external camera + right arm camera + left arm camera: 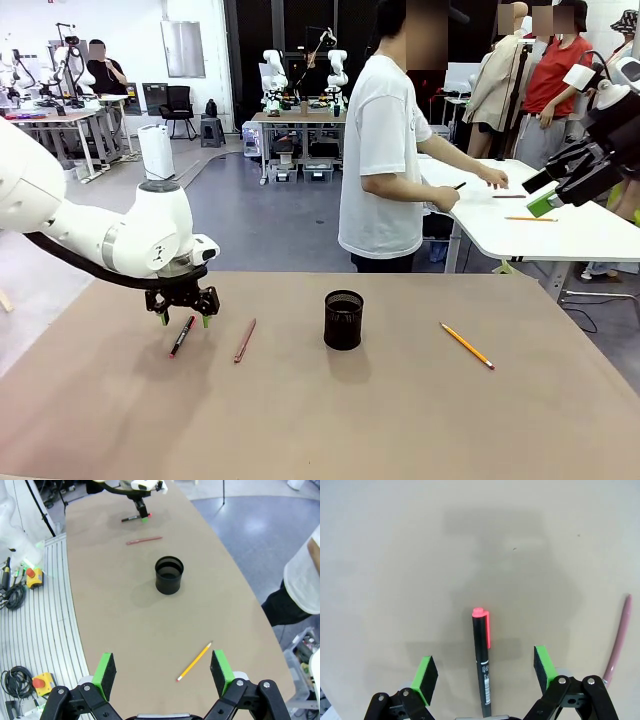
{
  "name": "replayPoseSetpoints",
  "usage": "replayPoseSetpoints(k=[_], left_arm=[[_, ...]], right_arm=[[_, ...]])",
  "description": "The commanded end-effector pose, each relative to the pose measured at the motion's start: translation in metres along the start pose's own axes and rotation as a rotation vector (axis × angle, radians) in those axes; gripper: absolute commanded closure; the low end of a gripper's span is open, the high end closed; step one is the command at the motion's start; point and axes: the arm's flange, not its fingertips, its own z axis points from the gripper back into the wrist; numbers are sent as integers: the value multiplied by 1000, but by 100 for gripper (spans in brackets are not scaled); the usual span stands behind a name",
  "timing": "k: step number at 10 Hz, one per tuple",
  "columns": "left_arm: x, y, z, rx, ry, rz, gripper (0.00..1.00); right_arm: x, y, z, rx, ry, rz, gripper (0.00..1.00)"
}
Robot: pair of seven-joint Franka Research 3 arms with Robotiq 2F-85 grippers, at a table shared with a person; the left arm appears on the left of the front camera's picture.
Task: Place the pens into the pen holder.
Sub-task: Pick up a writing instrument from the table and place it into the Pen holder.
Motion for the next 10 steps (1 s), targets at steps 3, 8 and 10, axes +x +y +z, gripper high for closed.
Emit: replayPoseSetpoints(k=[3, 8, 10], left_arm=[[5, 5, -4, -20, -1, -7, 30], [8, 5, -5, -10, 11, -11, 100], [7, 4, -5, 2, 34, -16, 100]], right_arm=[[0, 0, 1, -2, -2, 0, 0], [0, 0, 1, -2, -2, 0, 0], [0, 0, 1, -2, -2, 0, 0]])
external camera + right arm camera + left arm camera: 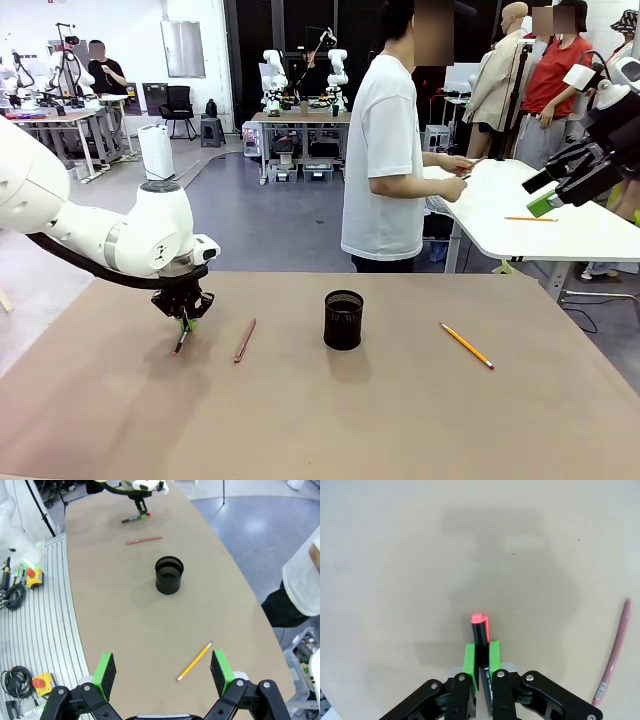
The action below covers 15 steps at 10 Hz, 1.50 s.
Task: Place the pens into the pen holder.
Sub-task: Pick up a writing instrument from the table and place it into the Pen holder.
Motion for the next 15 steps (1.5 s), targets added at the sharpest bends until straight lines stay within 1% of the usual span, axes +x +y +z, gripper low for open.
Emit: replayPoseSetpoints(k=[1, 2, 3, 5, 6, 7, 8, 10, 11, 12, 13, 14, 15], left_arm=[[0, 5, -5, 16, 54, -15, 100], [-4, 6, -1, 3, 68, -20, 100], [-10, 7, 9, -54, 63, -26, 100], [-19, 15, 40, -216, 47, -63, 100], [-23, 15, 56, -322, 36, -89, 100], [-25, 16, 71, -397, 10, -109, 100], [-28, 20, 86, -498, -42, -168, 100], [-35, 26, 113, -793, -77, -294, 100], [-36, 30, 123, -931, -150, -359, 100], [-40, 31, 129, -990, -280, -403, 100], [-41, 34, 134, -1032, -434, -432, 100], [-45, 34, 137, -1080, -524, -451, 100], [-46, 32, 139, -1107, -588, -478, 100]], right_arm=[[0, 0, 1, -2, -2, 0, 0], [0, 0, 1, -2, -2, 0, 0], [0, 0, 1, -2, -2, 0, 0], [0, 0, 1, -2, -2, 0, 0], [0, 0, 1, -2, -2, 0, 0], [0, 0, 1, -2, -2, 0, 0], [0, 0, 1, -2, -2, 0, 0], [0, 0, 1, -2, -2, 0, 0], [0, 0, 1, -2, -2, 0, 0], [0, 0, 1, -2, -2, 0, 0], [0, 0, 1, -2, -2, 0, 0], [0, 0, 1, -2, -2, 0, 0], [0, 0, 1, -2, -2, 0, 0]])
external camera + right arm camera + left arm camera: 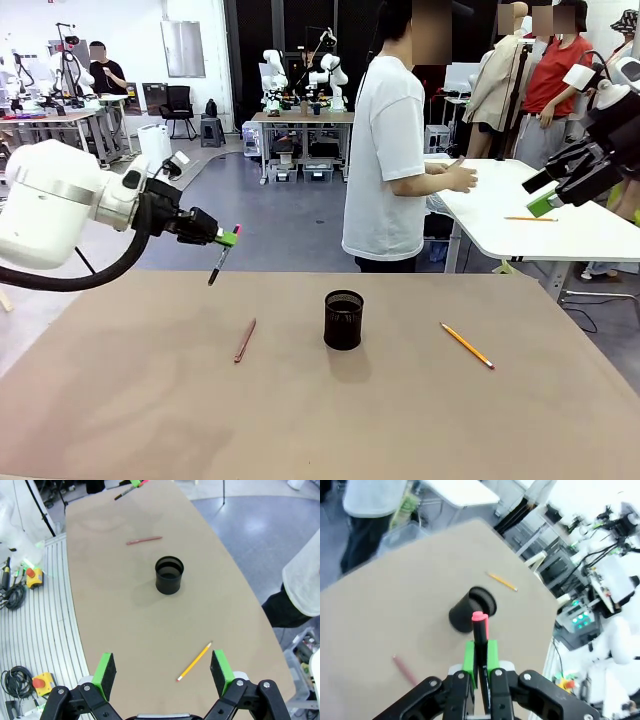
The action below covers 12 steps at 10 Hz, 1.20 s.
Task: Place the pens into the pen holder.
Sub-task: Pick up a writing instrument from the table and place it into the Pen holder.
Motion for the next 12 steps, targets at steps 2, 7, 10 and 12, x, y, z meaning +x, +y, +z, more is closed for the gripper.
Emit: replayPoseSetpoints(k=[2, 7, 10, 12], left_arm=[[3, 0, -4, 34, 66, 51, 100], [-13, -4, -29, -132, -79, -212, 100], [-20, -28, -71, -369, -260, -471, 100], [-26, -47, -101, -446, -356, -590, 100]], right_arm=[[0, 0, 1, -3, -2, 0, 0], [0, 0, 1, -3, -2, 0, 0], [0, 0, 1, -3, -2, 0, 0], [0, 0, 1, -3, -2, 0, 0]])
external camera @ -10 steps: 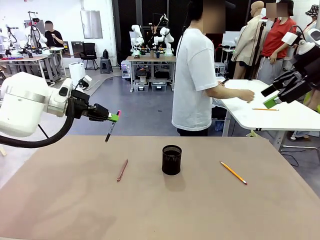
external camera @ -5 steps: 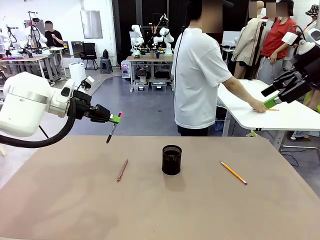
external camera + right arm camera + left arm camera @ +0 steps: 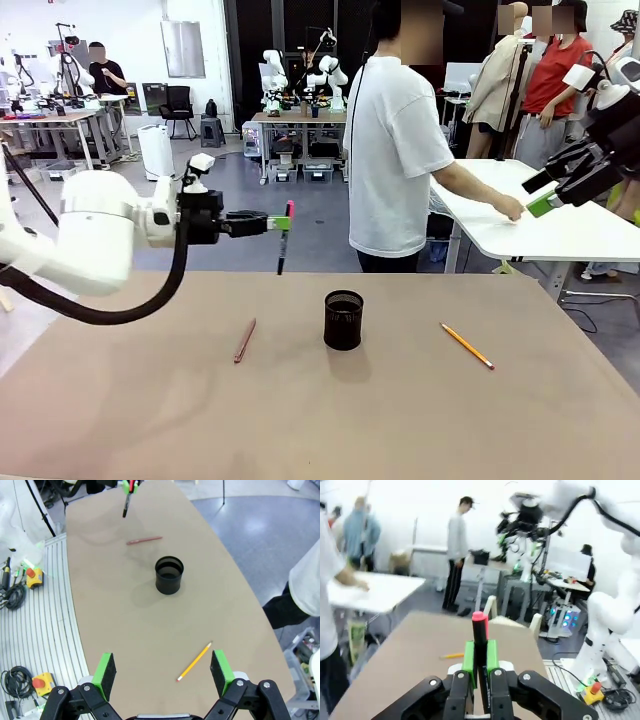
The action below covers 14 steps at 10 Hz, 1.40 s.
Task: Place the pens into the pen holder.
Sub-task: Pick up a writing instrument from the table and place it into the Pen holder.
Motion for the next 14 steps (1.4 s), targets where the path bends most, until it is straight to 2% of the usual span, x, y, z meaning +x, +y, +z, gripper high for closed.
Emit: replayPoseSetpoints(k=[1, 3, 4, 7, 8, 11, 14], left_arm=[[-21, -4, -19, -107, -70, -40, 100], [-40, -3, -57, -92, -78, -133, 100], [-54, 10, -77, -73, -78, -210, 100], [-73, 44, -106, -38, -95, -155, 100], [-70, 15, -90, -77, -64, -167, 100], [-70, 15, -90, -77, -64, -167, 100], [-86, 45, -101, -75, -81, -179, 100]], right_arm=[[0, 0, 1, -3, -2, 0, 0], [0, 0, 1, -3, -2, 0, 0], [0, 0, 1, -3, -2, 0, 0], [0, 0, 1, -3, -2, 0, 0], [0, 0, 1, -3, -2, 0, 0], [0, 0, 1, -3, -2, 0, 0], [0, 0, 1, -3, -2, 0, 0]])
